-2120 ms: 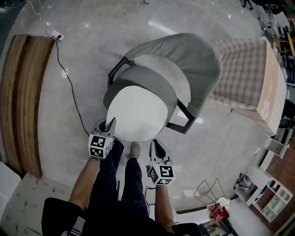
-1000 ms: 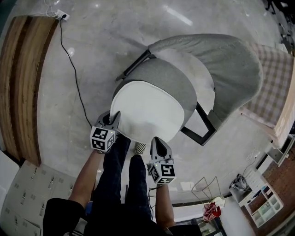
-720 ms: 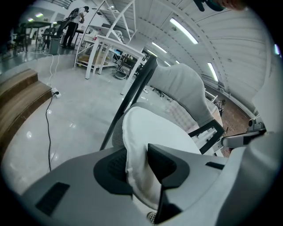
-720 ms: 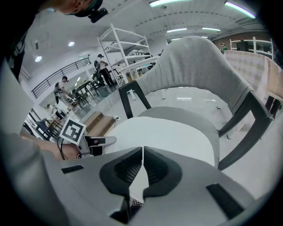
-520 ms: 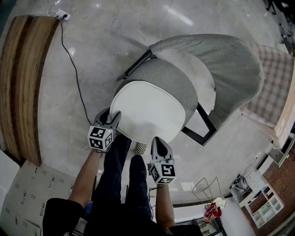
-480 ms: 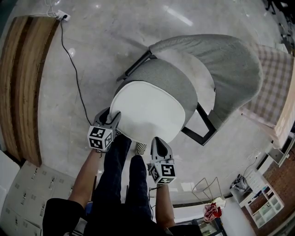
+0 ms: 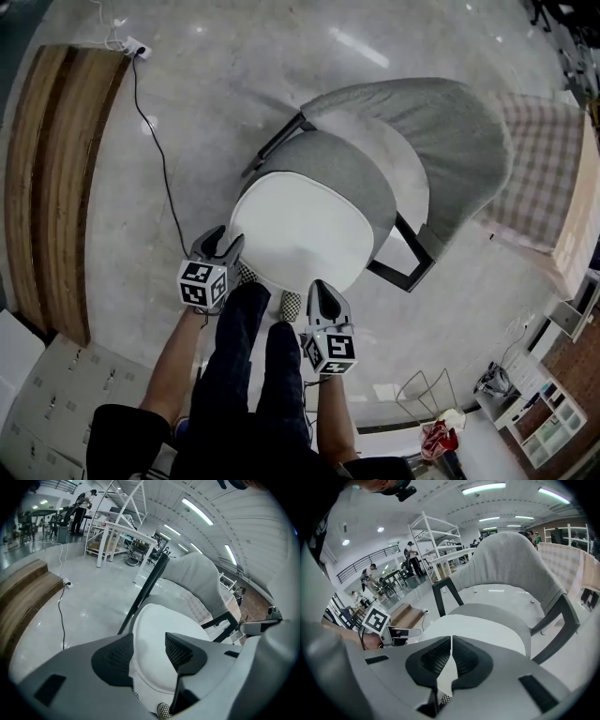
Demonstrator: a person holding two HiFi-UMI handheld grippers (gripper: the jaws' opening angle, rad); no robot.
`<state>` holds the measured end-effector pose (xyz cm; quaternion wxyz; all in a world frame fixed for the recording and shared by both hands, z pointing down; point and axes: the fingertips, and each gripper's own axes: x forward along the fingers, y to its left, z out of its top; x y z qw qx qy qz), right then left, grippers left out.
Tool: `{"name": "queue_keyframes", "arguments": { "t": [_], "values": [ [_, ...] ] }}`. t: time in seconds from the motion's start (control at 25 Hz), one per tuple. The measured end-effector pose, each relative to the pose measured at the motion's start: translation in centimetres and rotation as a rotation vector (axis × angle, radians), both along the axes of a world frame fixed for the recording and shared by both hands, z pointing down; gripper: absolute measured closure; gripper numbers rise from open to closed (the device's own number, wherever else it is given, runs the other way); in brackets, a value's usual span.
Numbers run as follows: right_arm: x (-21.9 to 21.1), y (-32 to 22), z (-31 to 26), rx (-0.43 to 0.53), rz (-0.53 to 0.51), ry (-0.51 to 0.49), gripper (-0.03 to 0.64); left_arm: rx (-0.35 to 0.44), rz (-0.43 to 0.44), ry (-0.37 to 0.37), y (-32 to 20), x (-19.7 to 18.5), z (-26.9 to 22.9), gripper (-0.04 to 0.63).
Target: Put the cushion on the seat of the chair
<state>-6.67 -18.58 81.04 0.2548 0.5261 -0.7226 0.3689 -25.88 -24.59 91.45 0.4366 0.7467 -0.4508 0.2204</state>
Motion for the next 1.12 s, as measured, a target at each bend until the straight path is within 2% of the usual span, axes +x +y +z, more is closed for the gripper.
{"name": "queue_keyframes", "arguments": {
  "t": [0.32, 0.56, 1.12],
  "values": [
    [-0.1, -0.1, -5.3, 0.077, -0.006, -0.006, 0.584, 0.092, 0.053, -0.015, 0.0, 1.1, -7.1, 0.382],
    [0.6, 0.0, -10.1, 0.149, -0.021, -0.002, 0.584, 0.172, 0.086, -0.031, 0.5, 2.4, -13.8, 0.418],
    [4.5, 2.8, -22.0, 0.296, -0.054, 0.004, 0.584, 0.346, 0.122, -0.022, 3.6, 7.3, -29.6, 0.461]
  ]
}}
